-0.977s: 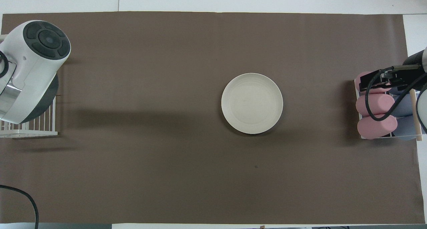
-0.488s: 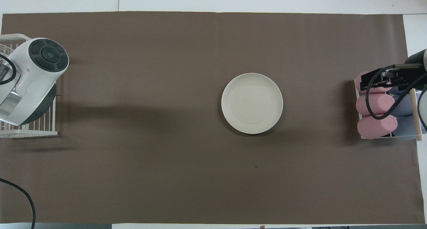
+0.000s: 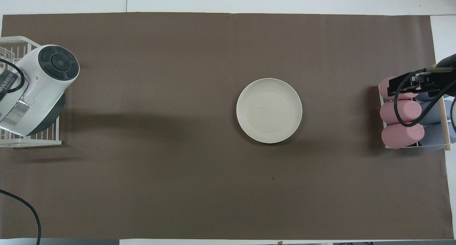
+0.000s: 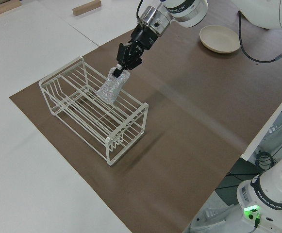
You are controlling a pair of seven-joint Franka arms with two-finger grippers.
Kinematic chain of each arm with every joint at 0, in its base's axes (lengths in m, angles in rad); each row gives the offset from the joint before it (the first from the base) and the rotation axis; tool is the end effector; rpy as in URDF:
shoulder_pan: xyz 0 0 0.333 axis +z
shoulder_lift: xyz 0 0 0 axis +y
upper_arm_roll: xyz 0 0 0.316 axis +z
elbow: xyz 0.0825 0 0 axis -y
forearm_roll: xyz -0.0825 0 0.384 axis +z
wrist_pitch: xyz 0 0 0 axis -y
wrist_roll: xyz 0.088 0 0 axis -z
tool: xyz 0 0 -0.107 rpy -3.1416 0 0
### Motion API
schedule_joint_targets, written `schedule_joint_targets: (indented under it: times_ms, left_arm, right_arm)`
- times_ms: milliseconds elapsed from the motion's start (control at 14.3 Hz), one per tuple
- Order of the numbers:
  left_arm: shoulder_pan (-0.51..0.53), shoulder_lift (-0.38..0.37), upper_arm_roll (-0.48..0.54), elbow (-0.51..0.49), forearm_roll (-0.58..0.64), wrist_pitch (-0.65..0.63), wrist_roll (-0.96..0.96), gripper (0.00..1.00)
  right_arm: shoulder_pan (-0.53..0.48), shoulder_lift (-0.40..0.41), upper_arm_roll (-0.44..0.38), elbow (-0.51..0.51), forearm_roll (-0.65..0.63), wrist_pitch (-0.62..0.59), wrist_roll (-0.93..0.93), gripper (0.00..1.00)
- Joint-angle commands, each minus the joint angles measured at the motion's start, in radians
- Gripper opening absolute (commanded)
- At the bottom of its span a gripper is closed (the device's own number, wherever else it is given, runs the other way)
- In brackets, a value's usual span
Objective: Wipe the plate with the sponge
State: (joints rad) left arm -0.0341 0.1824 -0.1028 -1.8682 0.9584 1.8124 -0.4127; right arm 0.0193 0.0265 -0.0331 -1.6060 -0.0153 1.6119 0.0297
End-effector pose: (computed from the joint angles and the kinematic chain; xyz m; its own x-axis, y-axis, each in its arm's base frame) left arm 0.5976 -0.0110 0.4305 0.9964 -0.0840 -0.0077 -0.0581 -0.6176 -0.7843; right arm 0.5649 -0.0091 0.5966 0.9989 -0.0429 -0.0201 -0.0425 -0.9990 0.0168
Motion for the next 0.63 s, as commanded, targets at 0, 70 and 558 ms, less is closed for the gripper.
schedule_joint_targets:
  times_ms: [0,70,558]
  left_arm:
    - [0.0,-0.034,0.002,-0.042,-0.021,0.025,-0.041,0.8]
    - [-0.003,-0.034,0.002,-0.042,-0.03,0.025,-0.05,0.88]
    - [-0.01,-0.027,0.003,-0.02,-0.104,0.016,-0.077,1.0]
  right_arm:
    - [-0.007,-0.007,0.002,0.003,-0.003,-0.007,0.004,1.0]
    - [-0.007,-0.007,0.002,0.003,-0.003,-0.007,0.006,1.0]
    - [-0.006,-0.011,0.002,0.001,-0.003,-0.009,0.006,1.0]
